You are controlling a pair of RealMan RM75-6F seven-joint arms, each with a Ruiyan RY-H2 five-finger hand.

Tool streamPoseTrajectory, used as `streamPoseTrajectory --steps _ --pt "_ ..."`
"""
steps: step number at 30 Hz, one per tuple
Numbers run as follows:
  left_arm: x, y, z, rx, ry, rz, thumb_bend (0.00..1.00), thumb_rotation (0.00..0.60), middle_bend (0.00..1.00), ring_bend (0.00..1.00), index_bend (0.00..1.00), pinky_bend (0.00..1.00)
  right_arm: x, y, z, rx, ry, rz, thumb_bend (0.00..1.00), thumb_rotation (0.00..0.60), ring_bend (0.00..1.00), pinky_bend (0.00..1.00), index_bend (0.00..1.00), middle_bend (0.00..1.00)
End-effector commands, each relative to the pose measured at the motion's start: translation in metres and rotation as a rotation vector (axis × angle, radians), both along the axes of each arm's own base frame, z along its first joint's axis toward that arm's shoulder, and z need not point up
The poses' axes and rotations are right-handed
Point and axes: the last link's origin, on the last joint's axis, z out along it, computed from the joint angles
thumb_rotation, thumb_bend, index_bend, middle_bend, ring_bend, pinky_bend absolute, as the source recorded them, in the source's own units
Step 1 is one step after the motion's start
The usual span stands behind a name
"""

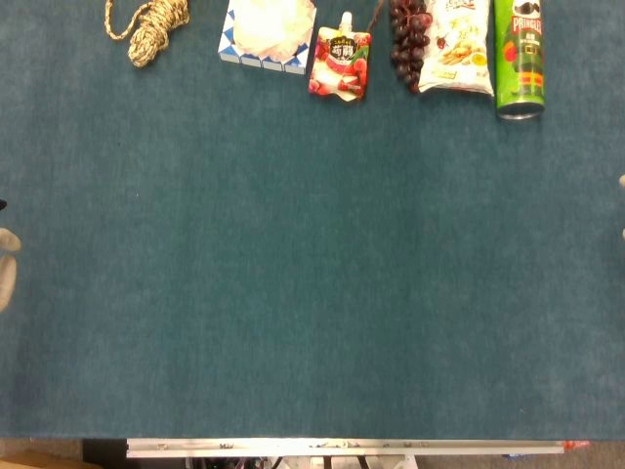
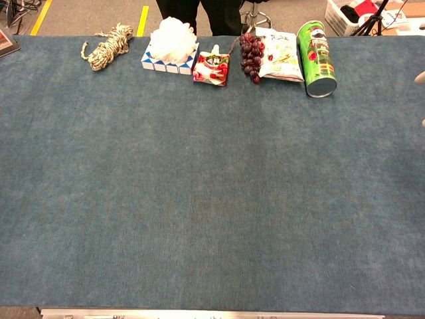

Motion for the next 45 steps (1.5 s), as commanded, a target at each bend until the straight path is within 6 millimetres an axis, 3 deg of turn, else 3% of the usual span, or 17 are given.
streamPoseTrajectory --steps 1,31,38,45 --pt "0.0002 0.0002 -0.0004 -0.001 0.0 0.0 0.46 0.6 0.31 0.29 0.49 0.44 0.0005 0.0003 0.0004 -0.002 -0.001 0.002 0.27 0.6 0.26 0.43 0.32 0.2" --pt "0.0017 0.001 -0.0007 0.003 -0.024 0.0 0.46 0.6 0.31 0.29 0.5 0.45 0.0004 0.0003 -0.0005 0.005 -0.002 0.0 0.27 0.6 0.26 0.43 0.32 0.2" --pt "0.0031 0.0008 -0.0011 -0.004 -0.041 -0.004 0.46 0.6 0.3 0.39 0.5 0.62 0.0005 0.0005 -0.0011 0.01 0.002 0.007 0.27 0.6 0.26 0.44 0.32 0.2" --pt "0.0052 -0.0004 -0.0013 -0.005 -0.055 -0.017 0.46 0.6 0.31 0.46 0.5 0.7 0.001 0.0009 -0.0023 0.023 -0.006 0.02 0.27 0.6 0.26 0.46 0.32 0.2"
